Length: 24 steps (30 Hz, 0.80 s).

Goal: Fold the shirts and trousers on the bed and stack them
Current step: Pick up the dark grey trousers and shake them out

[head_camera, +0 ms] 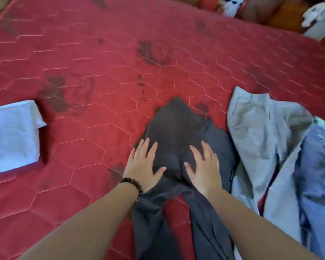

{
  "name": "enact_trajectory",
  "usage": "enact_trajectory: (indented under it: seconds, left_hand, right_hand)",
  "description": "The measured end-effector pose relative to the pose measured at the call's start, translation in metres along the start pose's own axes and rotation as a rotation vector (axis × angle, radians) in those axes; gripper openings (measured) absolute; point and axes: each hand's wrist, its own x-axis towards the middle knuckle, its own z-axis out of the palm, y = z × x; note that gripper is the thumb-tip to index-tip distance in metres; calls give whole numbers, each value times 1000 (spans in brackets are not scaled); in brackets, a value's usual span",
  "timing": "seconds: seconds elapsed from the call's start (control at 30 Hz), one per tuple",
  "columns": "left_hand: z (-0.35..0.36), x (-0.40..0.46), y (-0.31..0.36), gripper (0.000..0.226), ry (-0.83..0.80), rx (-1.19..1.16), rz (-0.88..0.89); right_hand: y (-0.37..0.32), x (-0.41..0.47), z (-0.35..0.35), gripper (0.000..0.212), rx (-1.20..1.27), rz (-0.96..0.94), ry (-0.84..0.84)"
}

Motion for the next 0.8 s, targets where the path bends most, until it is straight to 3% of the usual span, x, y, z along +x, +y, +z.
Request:
enact_trajectory:
  seconds: [0.1,0.23,0.53,0.67,0.8]
  left_hand:
    - [28,19,28,95,-60,117,-54]
    - [59,41,33,100,-126,236,-87]
    - [95,39,23,97,-48,296,-81]
    - [92,40,23,96,-100,314,-96]
    - [78,40,50,93,-189,333,-180]
  right_hand:
    - [55,1,5,73,-52,97,-150]
    - [96,35,5,79,-69,125,-162]
    - [104,157,12,96,-44,90,-293]
    - [91,151,16,80,-1,100,-83]
    - [82,135,-2,41,186,67,-6]
